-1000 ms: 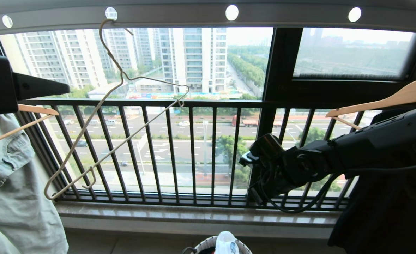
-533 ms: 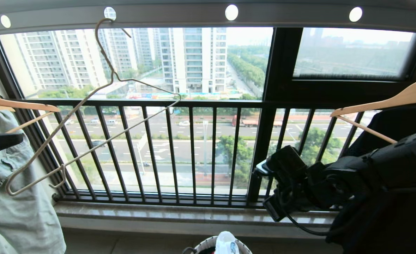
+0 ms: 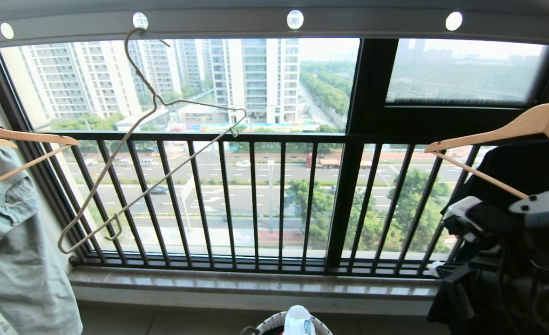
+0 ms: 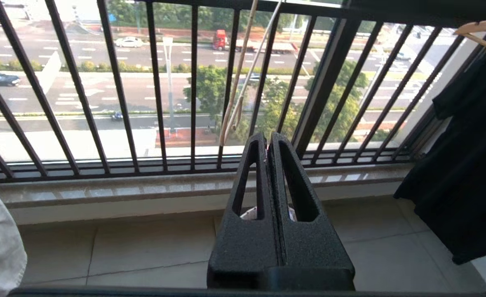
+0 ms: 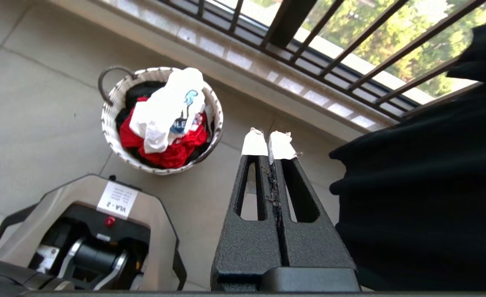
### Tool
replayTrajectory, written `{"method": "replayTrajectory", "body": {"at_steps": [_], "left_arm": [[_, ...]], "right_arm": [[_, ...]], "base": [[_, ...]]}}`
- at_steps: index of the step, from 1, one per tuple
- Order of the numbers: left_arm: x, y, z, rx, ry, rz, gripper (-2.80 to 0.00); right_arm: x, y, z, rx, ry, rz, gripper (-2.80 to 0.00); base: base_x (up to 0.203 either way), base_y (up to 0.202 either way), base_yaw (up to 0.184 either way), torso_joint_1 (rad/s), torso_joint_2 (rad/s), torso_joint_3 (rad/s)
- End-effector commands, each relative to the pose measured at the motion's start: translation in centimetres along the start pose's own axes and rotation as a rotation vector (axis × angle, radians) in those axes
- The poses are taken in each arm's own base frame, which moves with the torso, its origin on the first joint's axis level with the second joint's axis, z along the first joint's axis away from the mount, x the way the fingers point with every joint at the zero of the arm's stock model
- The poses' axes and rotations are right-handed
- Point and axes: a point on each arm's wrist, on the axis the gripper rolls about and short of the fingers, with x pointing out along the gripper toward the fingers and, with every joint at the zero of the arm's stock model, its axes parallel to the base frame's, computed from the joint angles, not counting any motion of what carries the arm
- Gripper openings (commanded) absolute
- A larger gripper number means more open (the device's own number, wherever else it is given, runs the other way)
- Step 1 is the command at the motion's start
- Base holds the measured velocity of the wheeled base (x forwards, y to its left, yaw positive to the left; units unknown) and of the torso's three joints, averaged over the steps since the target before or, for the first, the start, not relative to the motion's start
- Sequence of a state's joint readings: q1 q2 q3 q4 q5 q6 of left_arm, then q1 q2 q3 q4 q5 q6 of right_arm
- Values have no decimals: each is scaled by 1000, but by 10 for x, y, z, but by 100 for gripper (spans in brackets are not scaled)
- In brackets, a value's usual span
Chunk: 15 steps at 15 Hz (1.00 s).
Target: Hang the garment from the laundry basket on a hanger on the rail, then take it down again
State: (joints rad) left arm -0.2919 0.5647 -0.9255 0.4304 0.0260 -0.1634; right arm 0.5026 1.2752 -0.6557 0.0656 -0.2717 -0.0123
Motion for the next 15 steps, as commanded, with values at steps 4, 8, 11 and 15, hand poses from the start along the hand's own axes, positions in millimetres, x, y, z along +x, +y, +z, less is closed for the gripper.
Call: {"method": "replayTrajectory", "body": {"at_steps": [4,8,11,15], "left_arm": [[-40,-1,-33,-20,-135,164,-280],[-48,-5,-60,-26,-162,234,-280],[-55,-5,-89,46,-196,236,-280],[-47,3,-136,120,-171,244,-280]], "right_arm": [[-121,-44,-56,200,-364,-277,-280],[-179,-39,-99,246,-403,-629,-280],[-184,-23,-131,192,-456,-613,-280],[-159,-16,-146,171,-454,-304,-280]], "base": [[0,0,0,0,0,0],[0,0,0,0,0,0],[0,0,0,0,0,0],[0,0,0,0,0,0]]}}
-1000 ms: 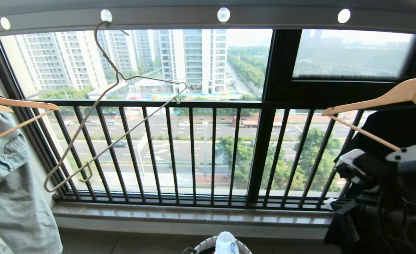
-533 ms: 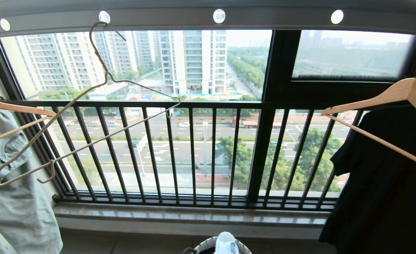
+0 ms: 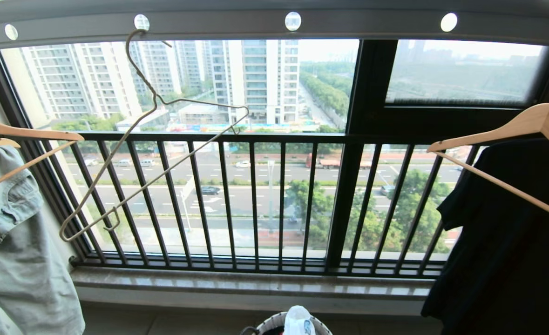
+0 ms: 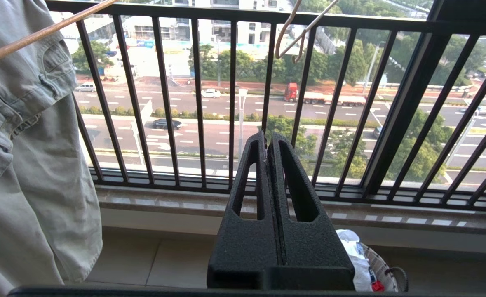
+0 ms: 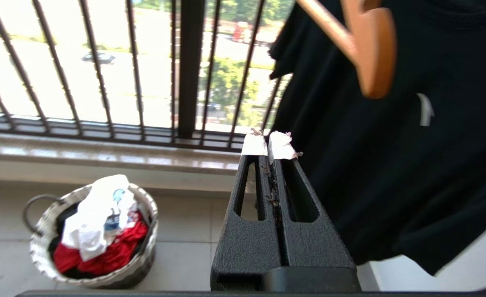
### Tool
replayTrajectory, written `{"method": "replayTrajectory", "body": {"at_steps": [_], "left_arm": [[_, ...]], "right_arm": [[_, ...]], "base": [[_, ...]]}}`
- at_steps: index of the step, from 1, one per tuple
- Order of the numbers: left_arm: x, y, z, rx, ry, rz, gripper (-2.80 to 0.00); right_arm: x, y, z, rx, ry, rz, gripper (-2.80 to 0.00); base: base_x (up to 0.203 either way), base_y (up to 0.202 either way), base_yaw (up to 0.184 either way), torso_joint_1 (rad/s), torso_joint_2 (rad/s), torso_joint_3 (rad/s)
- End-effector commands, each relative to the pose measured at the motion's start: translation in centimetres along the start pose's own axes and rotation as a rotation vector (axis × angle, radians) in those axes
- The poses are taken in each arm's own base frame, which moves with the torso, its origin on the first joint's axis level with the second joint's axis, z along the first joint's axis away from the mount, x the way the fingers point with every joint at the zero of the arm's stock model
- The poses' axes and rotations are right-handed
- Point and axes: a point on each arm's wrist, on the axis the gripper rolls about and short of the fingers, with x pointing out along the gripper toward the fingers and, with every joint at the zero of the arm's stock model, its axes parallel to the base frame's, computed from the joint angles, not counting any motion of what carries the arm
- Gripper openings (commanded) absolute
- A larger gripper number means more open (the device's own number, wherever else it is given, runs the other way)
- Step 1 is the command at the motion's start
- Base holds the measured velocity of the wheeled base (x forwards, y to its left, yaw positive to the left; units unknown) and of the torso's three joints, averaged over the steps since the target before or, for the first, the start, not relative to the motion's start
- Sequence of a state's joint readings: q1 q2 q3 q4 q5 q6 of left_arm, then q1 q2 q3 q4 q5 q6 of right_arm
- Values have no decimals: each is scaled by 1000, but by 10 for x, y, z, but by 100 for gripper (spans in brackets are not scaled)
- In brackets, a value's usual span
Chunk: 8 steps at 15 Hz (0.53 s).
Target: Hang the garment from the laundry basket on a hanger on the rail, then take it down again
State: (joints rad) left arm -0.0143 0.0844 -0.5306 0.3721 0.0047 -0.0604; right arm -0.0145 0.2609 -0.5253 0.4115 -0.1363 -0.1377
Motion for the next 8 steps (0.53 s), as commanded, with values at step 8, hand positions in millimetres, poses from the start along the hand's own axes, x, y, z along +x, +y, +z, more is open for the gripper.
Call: {"method": "replayTrajectory", "body": {"at_steps": [8], "left_arm": [[41,5,-102,212,56,-43,-280]], "right_arm": [[15,17,-74,33,-209,229,-280]], "base": [[0,0,0,0,0,0]]}}
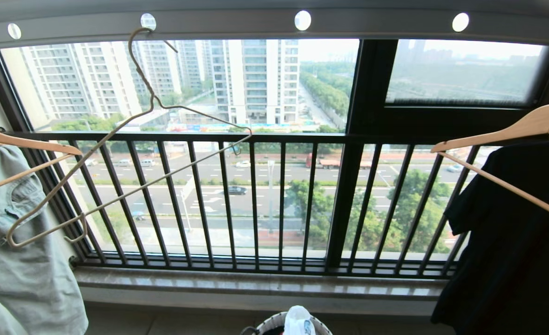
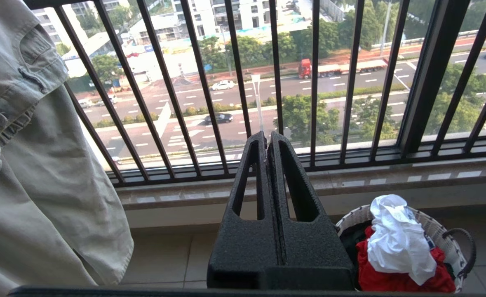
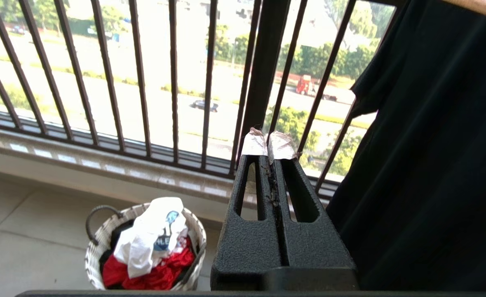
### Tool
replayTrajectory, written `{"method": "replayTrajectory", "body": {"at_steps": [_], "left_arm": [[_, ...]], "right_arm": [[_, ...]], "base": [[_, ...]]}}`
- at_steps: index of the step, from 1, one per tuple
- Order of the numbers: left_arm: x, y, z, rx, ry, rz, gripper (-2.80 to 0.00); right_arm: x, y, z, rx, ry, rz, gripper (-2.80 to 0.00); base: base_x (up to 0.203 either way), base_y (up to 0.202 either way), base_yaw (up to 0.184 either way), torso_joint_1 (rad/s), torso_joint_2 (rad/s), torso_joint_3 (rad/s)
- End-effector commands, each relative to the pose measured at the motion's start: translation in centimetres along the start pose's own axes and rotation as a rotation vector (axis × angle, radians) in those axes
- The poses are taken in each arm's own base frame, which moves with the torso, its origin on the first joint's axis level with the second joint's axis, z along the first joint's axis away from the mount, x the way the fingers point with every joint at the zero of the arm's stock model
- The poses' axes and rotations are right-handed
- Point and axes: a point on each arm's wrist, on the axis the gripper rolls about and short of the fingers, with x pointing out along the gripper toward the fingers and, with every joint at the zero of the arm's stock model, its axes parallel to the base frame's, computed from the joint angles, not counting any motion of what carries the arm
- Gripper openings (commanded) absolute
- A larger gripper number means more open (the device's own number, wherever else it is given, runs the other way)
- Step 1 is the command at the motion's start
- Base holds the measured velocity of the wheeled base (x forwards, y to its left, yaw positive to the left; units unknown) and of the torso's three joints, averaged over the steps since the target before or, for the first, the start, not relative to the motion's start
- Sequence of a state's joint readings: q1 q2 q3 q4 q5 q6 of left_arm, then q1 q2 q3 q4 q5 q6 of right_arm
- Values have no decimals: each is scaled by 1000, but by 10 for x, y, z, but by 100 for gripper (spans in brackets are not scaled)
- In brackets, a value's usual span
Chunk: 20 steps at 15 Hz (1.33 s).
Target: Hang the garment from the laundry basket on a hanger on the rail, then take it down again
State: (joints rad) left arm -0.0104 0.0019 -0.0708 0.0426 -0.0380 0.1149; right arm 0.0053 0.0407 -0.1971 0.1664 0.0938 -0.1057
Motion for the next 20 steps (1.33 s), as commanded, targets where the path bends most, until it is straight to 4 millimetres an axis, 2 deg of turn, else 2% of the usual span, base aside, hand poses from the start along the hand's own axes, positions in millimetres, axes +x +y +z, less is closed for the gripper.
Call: {"method": "replayTrajectory", "body": {"at_steps": [1,3,6,8,12,20], "left_arm": [[5,-2,-14,50,18,-6,-280],[5,-2,-16,48,35,-7,-280],[5,-2,-16,24,35,-4,-280],[5,-2,-16,10,36,-1,-280],[5,-2,-16,-12,36,-2,-280],[5,-2,-16,-56,34,2,-280]], "right_arm": [[5,1,-16,-4,-31,-1,-280],[11,2,-29,6,-34,-5,-280],[13,2,-30,23,-44,-23,-280],[14,1,-37,-44,0,-61,-280],[14,1,-38,60,5,-69,-280],[14,1,-38,70,4,-70,-280]], "base": [[0,0,0,0,0,0],[0,0,0,0,0,0],[0,0,0,0,0,0],[0,0,0,0,0,0],[0,0,0,0,0,0],[0,0,0,0,0,0]]}}
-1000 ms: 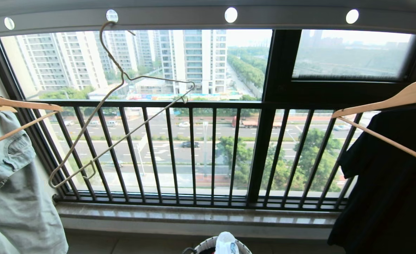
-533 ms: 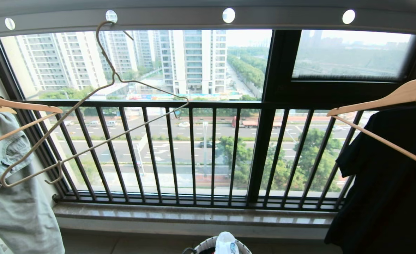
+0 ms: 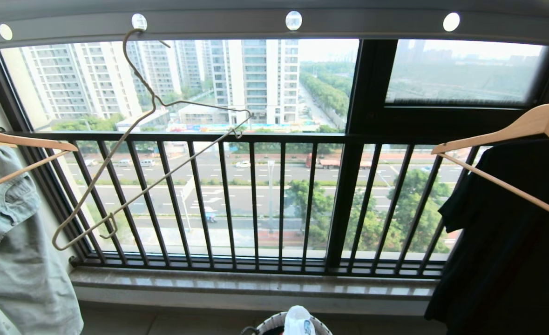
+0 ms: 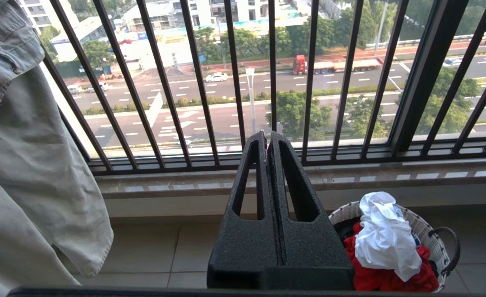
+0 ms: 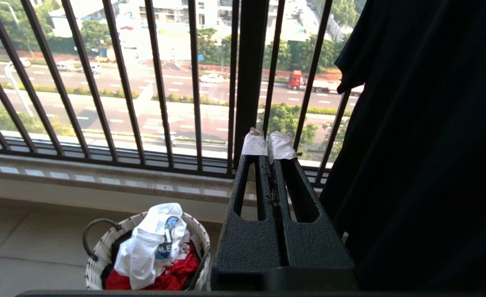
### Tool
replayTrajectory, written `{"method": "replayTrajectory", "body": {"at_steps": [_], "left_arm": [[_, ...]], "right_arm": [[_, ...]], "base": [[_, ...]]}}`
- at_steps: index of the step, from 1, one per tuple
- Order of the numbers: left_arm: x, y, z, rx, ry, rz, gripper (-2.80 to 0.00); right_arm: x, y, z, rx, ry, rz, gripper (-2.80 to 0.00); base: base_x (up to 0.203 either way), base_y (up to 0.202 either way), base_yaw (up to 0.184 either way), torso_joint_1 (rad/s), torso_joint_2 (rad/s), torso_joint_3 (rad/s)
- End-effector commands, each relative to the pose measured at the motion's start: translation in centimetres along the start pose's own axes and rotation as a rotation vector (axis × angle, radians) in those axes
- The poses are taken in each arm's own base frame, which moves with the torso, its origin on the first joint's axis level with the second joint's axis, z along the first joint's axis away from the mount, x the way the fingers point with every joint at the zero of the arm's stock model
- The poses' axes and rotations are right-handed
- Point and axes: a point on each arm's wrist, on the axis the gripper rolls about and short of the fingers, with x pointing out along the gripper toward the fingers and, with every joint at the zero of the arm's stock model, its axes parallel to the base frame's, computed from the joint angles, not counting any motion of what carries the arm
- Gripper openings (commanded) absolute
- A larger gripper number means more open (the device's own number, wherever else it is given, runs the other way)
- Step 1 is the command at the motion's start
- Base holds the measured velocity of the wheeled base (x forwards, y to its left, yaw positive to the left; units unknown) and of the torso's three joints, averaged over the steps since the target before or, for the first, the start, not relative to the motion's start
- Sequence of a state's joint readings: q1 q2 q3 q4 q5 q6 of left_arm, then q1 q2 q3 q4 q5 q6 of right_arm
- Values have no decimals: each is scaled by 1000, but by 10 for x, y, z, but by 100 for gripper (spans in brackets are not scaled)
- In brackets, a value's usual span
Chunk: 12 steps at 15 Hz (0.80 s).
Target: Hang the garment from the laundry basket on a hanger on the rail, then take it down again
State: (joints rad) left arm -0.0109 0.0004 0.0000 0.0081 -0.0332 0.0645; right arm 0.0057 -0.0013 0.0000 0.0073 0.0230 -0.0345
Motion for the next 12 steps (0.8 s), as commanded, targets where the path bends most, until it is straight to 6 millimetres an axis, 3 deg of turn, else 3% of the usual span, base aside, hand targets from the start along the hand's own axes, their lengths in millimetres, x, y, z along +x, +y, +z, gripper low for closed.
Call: {"method": "replayTrajectory", "body": {"at_steps": [1,12], "left_arm": [[0,0,0,-14,-1,1,-280],[0,0,0,-18,-1,1,-280]], "right_arm": [[0,0,0,-3,3,1,-280],[0,0,0,4,2,0,-280]], "base": [[0,0,0,0,0,0],[0,0,0,0,0,0]]}}
